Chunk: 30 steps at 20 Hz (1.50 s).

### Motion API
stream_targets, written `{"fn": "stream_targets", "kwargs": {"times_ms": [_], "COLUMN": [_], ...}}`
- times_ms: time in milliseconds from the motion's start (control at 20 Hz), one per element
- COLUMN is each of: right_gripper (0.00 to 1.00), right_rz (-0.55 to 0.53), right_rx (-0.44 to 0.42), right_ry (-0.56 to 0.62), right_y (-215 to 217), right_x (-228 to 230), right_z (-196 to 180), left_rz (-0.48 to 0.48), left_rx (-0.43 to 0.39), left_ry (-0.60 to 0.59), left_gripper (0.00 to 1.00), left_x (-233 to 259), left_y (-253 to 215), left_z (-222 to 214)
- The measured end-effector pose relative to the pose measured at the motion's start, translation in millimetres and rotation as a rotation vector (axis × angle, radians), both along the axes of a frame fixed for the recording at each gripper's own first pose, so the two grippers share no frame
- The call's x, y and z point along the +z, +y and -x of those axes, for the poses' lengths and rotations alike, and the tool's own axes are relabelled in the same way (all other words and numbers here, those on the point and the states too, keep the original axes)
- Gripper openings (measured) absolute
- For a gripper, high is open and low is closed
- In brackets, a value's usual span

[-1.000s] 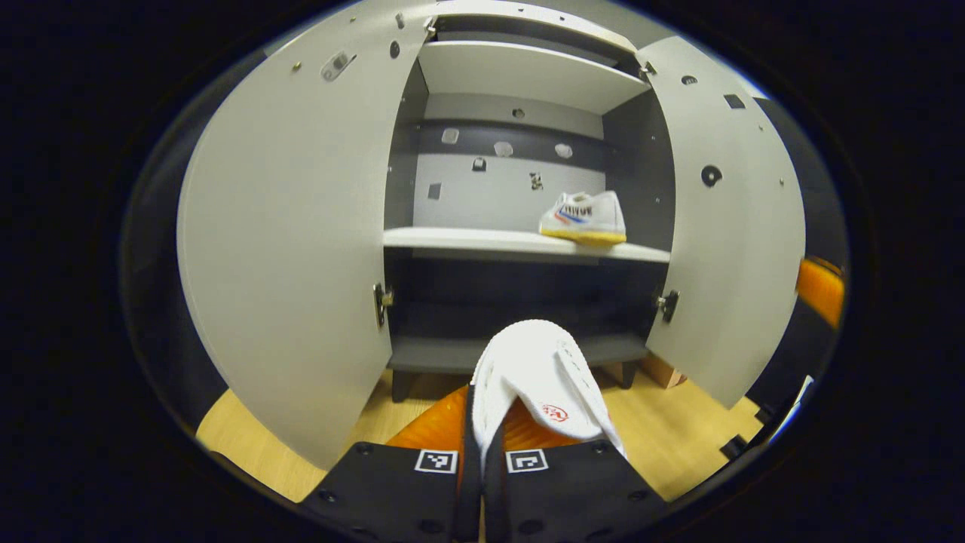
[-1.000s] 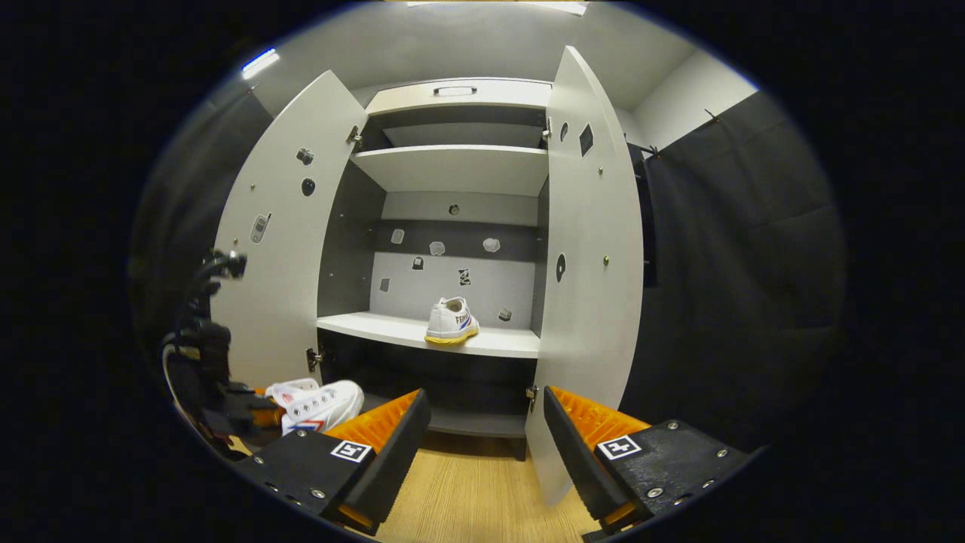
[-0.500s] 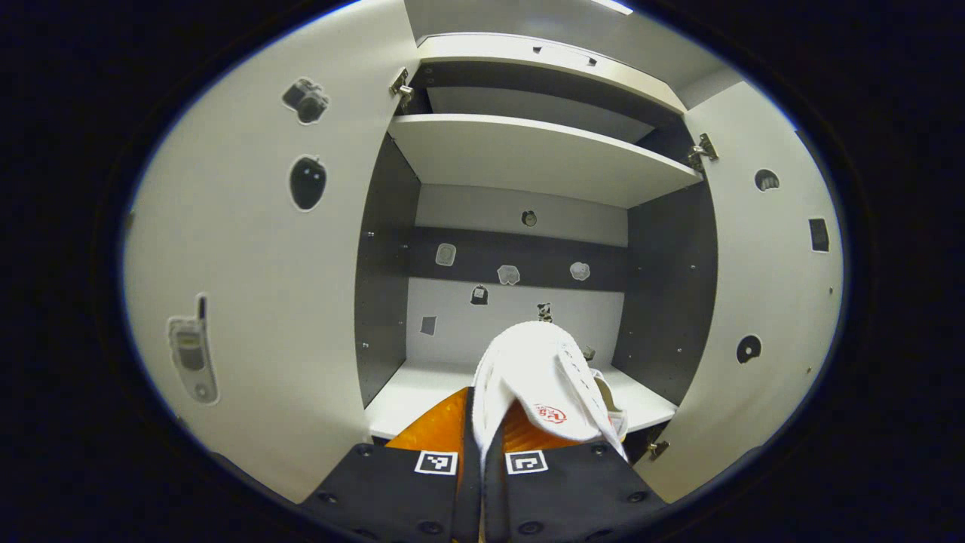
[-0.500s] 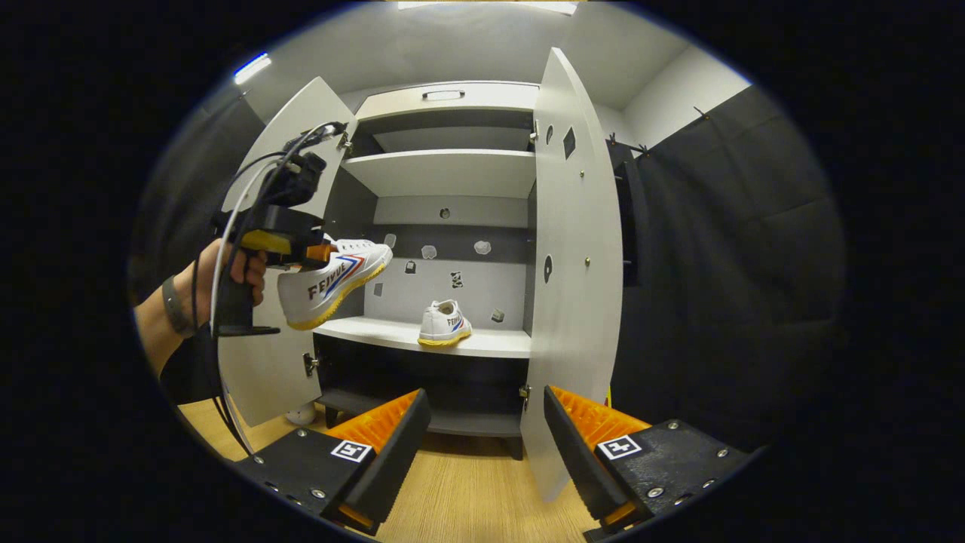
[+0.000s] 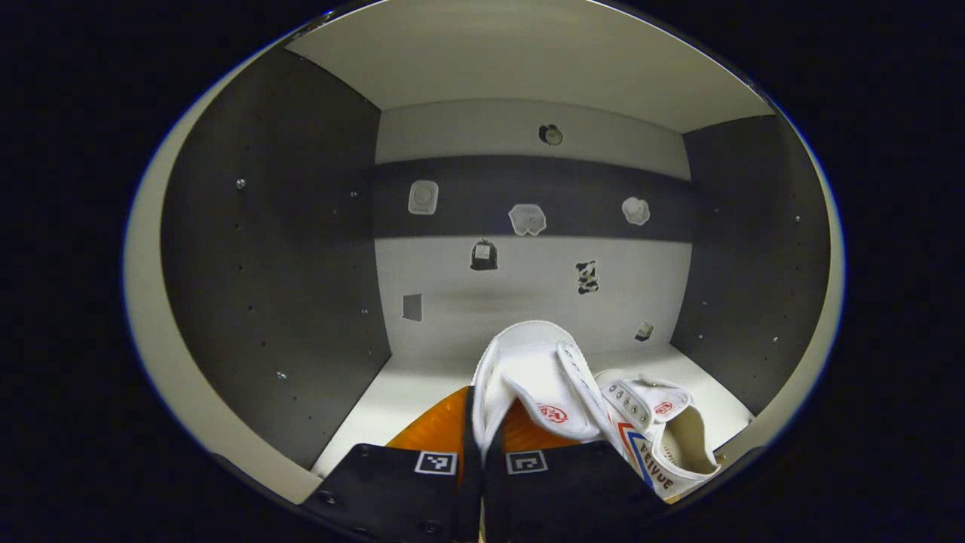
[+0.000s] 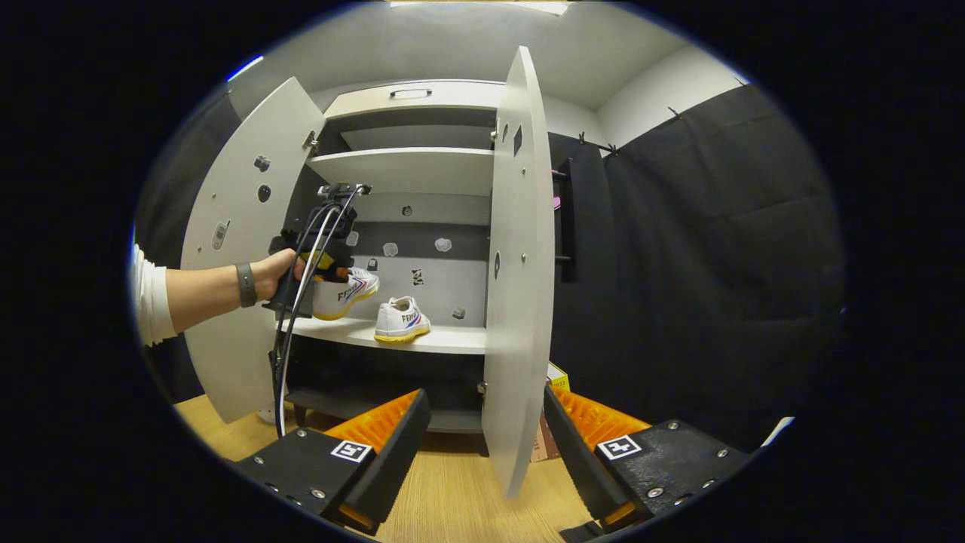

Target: Grab one shoe with the right hand and put it into the shoe cabinet, grab the other shoe with the left hand and put it into the shoe cabinet; then close the right door with the right hand and the left door with the left hand.

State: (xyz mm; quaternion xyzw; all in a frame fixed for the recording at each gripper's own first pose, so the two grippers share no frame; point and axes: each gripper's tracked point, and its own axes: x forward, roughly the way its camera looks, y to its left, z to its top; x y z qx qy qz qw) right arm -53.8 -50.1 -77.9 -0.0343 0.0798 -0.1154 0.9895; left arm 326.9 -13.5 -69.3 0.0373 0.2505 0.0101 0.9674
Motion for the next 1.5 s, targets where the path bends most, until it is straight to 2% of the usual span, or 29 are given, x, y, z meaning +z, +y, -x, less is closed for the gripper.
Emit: {"fn": "stream_targets", "kwargs": {"times_ms": [400, 600, 700, 750, 1000, 1050, 1150, 1200, 1350, 1500], "right_gripper": [0.93, 0.93, 0.93, 0.93, 0.93, 0.93, 0.93, 0.93, 0.93, 0.93], "right_rz": [-0.002, -0.014, -0.013, -0.010, -0.013, -0.016, -0.017, -0.018, -0.024, -0.037], "right_rx": [-0.007, 0.003, 0.017, 0.023, 0.032, 0.033, 0.039, 0.043, 0.058, 0.075], "right_ry": [0.022, 0.034, 0.041, 0.044, 0.042, 0.041, 0.039, 0.040, 0.040, 0.036], "right_y": [-6, -3, -1, 0, 3, 4, 5, 6, 11, 17], "right_x": [-8, -12, -12, -12, -12, -12, -12, -12, -12, -11], "right_z": [-2, -6, -8, -9, -9, -9, -9, -9, -11, -13], "left_rz": [-0.038, -0.029, -0.029, -0.039, -0.039, -0.037, -0.027, -0.012, 0.055, 0.074], "left_rx": [0.041, 0.034, 0.014, 0.017, 0.029, 0.037, 0.064, 0.070, 0.068, 0.042], "left_ry": [0.108, 0.133, 0.138, 0.139, 0.141, 0.133, 0.129, 0.137, 0.122, 0.093], "left_gripper": [0.09, 0.11, 0.18, 0.25, 0.43, 0.52, 0.85, 0.94, 0.98, 0.98], "left_x": [-50, -57, -58, -58, -59, -57, -57, -57, -48, -33], "left_y": [9, 8, 2, 3, 3, 6, 15, 18, 17, 12], "left_z": [-13, -14, -15, -15, -14, -14, -13, -8, -1, 12]}}
